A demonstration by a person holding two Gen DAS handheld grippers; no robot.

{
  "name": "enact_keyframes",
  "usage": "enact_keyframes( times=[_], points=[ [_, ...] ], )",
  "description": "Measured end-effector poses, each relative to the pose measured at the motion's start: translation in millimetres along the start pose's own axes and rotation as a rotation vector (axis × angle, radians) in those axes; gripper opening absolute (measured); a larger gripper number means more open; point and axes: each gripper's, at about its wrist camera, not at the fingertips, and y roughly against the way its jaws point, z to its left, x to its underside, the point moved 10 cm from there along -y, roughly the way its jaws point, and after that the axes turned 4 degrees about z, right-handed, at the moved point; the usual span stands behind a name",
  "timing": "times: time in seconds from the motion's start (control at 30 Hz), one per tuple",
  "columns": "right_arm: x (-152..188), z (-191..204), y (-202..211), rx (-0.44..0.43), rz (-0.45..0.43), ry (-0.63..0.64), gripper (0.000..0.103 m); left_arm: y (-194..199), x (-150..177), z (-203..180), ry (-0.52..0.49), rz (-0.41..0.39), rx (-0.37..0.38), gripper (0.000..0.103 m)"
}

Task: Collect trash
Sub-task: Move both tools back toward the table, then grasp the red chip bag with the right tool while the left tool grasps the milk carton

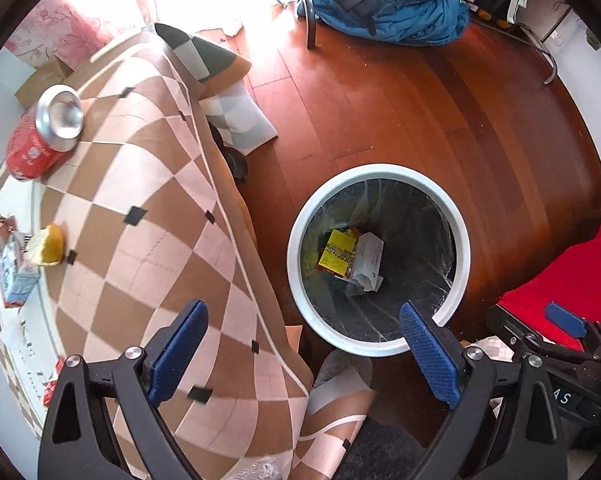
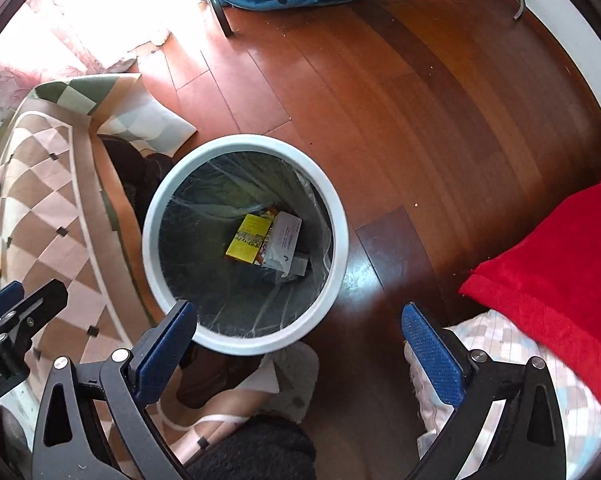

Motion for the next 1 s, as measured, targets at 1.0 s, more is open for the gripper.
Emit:
enact_keyframes(
  times=[1.0],
  points=[
    [78,96,239,-0.196,-0.338,0.044,0.103,204,69,119,0.129,-0.366,-0.048,0.098]
  ],
)
